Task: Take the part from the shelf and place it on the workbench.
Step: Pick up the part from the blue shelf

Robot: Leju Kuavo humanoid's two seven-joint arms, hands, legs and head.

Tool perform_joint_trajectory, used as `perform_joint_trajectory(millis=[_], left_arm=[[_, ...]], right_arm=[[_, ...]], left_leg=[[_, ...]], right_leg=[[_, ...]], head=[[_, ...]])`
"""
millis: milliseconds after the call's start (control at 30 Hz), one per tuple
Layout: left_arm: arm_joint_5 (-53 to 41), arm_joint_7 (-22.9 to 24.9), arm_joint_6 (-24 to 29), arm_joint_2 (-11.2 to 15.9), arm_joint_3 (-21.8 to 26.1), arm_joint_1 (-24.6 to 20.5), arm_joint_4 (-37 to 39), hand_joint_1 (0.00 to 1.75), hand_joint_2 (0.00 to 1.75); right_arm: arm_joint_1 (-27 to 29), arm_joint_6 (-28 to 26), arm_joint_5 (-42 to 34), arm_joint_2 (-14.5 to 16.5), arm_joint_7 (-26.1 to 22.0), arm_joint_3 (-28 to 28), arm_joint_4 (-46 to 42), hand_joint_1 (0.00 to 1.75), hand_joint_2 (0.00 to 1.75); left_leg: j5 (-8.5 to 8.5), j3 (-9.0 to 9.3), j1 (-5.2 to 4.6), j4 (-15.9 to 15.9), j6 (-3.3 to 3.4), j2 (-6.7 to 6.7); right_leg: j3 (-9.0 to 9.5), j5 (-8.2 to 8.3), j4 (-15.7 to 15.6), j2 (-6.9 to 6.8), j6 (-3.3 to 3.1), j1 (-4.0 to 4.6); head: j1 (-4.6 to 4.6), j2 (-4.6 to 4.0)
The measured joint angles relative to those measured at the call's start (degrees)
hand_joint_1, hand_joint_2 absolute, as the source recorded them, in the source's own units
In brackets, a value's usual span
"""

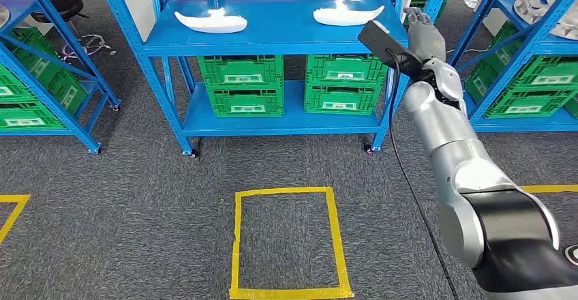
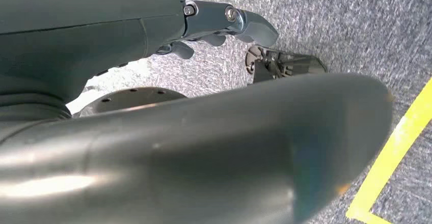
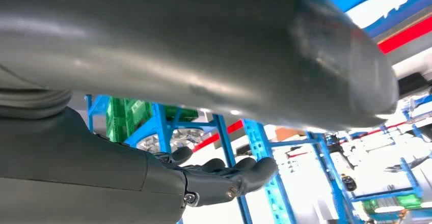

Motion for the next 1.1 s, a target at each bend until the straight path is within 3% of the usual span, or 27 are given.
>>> perform_joint_trajectory(millis=[667,767,833,900,1000,1033,1067,1100], left_arm=[[-1.01,1.39,0.0,-0.81,-2.76,-0.72,0.0,0.0,0.0],[-1.01,1.27,0.0,-0.81,-2.8,-0.76,0.0,0.0,0.0],[-1.01,1.12,0.0,-0.84,-2.82,-0.82,-0.02,0.0,0.0],[-1.02,0.95,0.0,-0.87,-2.85,-0.85,-0.04,0.0,0.0],[-1.03,0.88,0.0,-0.91,-3.01,-0.79,-0.06,0.0,0.0],[-1.03,0.91,0.0,-0.94,-3.09,-0.74,-0.07,0.0,0.0],[-1.03,0.94,0.0,-0.98,-3.15,-0.71,-0.07,0.0,0.0],[-1.03,0.97,0.0,-1.03,-3.19,-0.71,-0.07,0.0,0.0]], right_arm=[[-2.53,-0.4,13.17,5.39,3.67,14.26,0.01,0.0,0.0],[-2.53,-0.37,13.33,5.7,3.65,14.83,0.01,0.0,0.0],[-2.56,-0.45,13.36,5.81,3.6,14.96,-0.03,0.0,0.0],[-2.69,-0.55,13.37,5.89,3.57,15.14,-0.08,0.0,0.0],[-2.45,-0.57,13.37,5.96,3.59,15.63,-0.1,0.0,0.0],[-2.23,-0.55,13.37,5.97,3.6,15.79,-0.1,0.0,0.0],[-2.06,-0.52,13.37,5.97,3.6,15.91,-0.1,0.0,0.0],[-1.98,-0.5,13.37,5.97,3.59,15.98,-0.1,0.0,0.0]], left_leg=[[-0.07,-0.18,-0.24,0.28,0.1,0.17],[-0.12,-0.28,-0.38,0.35,0.27,0.21],[0.08,-0.04,-0.13,-0.25,0.75,0.47],[0.4,0.35,0.31,-1.07,1.32,0.93],[0.23,0.51,0.5,-1.25,1.5,1.6],[0.01,0.59,0.58,-1.18,1.39,1.75],[-0.26,0.75,0.71,-1.06,1.17,1.87],[-0.63,1.02,0.92,-0.88,0.88,1.95]], right_leg=[[-0.19,0.13,-0.06,0.15,0.06,-0.26],[-0.27,0.21,-0.19,0.29,0.25,-0.42],[-0.35,0.17,-0.16,0.16,0.55,-0.31],[-1.95,-1.12,2.68,-0.81,0.81,-0.15],[-8.59,-4.65,13.48,-1.76,1.24,-0.47],[-10.42,-4.61,15.73,-1.81,1.4,-0.64],[-11.23,-3.37,15.85,-1.87,1.56,-0.82],[-10.83,-1.16,13.66,-2.0,1.73,-1.0]], head=[[-0.01,0.0],[-0.01,0.0],[0.01,0.0],[0.05,0.0],[0.09,0.0],[0.09,0.0],[0.09,0.0],[0.08,0.0]])
